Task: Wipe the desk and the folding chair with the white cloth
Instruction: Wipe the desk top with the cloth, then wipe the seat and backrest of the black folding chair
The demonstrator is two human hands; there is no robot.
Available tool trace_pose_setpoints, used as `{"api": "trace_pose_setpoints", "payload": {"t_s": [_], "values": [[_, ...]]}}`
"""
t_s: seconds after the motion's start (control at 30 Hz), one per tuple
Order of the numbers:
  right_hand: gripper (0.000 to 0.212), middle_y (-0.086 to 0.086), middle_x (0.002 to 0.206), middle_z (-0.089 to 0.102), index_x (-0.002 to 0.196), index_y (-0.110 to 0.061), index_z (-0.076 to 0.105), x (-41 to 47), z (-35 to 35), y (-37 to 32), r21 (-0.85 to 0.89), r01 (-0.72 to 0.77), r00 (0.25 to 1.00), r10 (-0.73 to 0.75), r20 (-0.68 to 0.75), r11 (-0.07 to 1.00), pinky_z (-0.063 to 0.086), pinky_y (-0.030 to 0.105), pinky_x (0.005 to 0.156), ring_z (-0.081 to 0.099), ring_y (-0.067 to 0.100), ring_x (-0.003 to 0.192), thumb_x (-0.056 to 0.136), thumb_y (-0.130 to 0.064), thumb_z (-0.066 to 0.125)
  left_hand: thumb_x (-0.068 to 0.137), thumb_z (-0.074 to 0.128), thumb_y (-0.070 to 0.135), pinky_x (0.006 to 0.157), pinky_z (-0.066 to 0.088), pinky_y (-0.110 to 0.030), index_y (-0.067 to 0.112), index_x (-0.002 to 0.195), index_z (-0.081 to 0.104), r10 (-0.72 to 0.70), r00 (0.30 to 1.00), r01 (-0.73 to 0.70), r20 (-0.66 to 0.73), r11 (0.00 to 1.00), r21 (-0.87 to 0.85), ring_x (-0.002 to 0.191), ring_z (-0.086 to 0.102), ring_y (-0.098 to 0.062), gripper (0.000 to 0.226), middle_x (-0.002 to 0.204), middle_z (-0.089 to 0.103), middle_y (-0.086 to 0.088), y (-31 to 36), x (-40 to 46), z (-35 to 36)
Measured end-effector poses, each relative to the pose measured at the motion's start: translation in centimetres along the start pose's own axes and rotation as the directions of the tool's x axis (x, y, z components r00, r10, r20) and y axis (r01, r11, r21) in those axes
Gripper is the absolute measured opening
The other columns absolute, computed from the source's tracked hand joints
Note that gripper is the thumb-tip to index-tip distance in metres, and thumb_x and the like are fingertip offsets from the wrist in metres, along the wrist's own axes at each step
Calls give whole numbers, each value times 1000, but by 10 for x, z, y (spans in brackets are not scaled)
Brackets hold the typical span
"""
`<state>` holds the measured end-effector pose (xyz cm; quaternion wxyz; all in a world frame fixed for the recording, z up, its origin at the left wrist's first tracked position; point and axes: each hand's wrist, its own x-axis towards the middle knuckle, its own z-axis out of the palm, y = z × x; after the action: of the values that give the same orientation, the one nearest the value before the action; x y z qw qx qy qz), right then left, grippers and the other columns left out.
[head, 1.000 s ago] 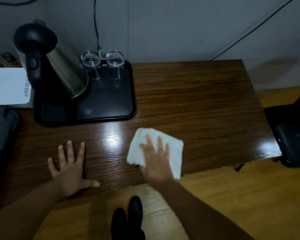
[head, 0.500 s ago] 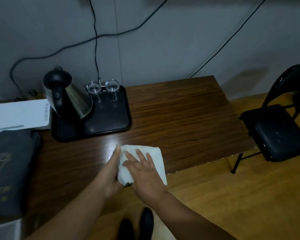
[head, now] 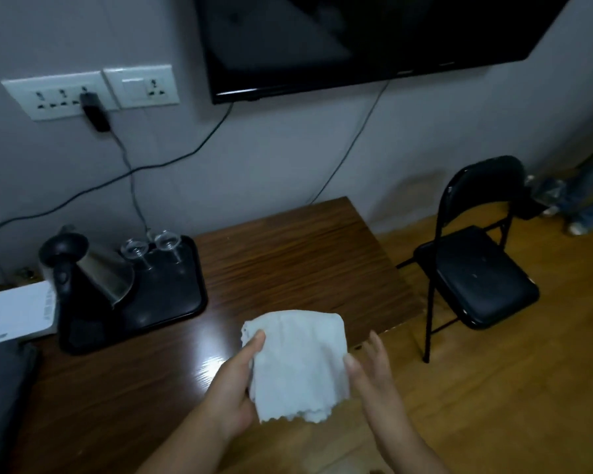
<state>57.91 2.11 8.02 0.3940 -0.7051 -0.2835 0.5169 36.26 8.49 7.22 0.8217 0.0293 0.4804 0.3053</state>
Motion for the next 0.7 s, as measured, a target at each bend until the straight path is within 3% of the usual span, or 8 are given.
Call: {"api": "trace_pose_setpoints", "payload": {"t_s": [0.07,0.13,0.2,0.33,0.4,0.47,0.6,0.7], "values": [[115,-6,154,50,156,-40,30,10,-41,-2,254,-160,985,140,96,954,41,48,116,50,16,139,59,-85,74,91,69,41,102,50,-53,7,127,70,-4,1000,3,18,999,51,113,70,-41,50,127,71,-22,-13,1,43],[93,1,148,59,152,-29,43,19,-84,-5,398,-239,952,133,277,886,43,50,115,56,22,135,77,-75,72,91,69,41,99,51,-51,6,120,74,3,1000,-6,24,996,90,113,70,-39,46,125,71,-21,-29,6,91],[74,5,148,59,149,-23,51,27,-128,-12,440,-272,929,114,352,856,48,46,111,56,25,137,89,-63,68,95,65,41,97,52,-49,6,113,78,16,999,-19,30,993,117,113,70,-38,41,125,72,-21,-47,11,141],[52,11,139,66,131,-19,71,50,-225,-32,491,-296,926,119,359,819,57,41,99,63,29,128,88,-49,77,99,58,43,93,53,-48,9,106,80,46,998,-51,40,990,131,110,72,-36,41,122,73,-19,-91,29,236],[42,13,135,68,124,-18,74,62,-273,-36,480,-308,922,133,364,822,58,41,98,65,30,125,90,-42,77,100,56,43,98,51,-50,9,109,80,52,997,-58,49,990,128,114,70,-37,42,125,72,-19,-114,40,276],[44,14,133,69,124,-15,74,73,-319,-39,470,-334,914,159,373,817,58,41,97,67,30,123,88,-38,80,101,56,43,103,48,-51,10,111,79,57,997,-63,47,989,133,117,68,-38,41,128,71,-18,-138,51,313],[57,16,133,69,133,-9,67,96,-398,-44,480,-344,918,182,353,807,53,48,105,67,33,123,85,-34,84,98,55,47,96,52,-48,13,110,80,52,997,-60,51,985,165,116,69,-36,43,128,71,-16,-177,80,379],[54,16,130,70,132,-9,67,121,-445,-49,496,-366,912,198,358,787,57,46,97,68,33,120,85,-30,83,95,58,51,100,50,-50,13,116,77,62,996,-73,61,980,188,120,67,-37,47,131,70,-17,-194,111,420]]}}
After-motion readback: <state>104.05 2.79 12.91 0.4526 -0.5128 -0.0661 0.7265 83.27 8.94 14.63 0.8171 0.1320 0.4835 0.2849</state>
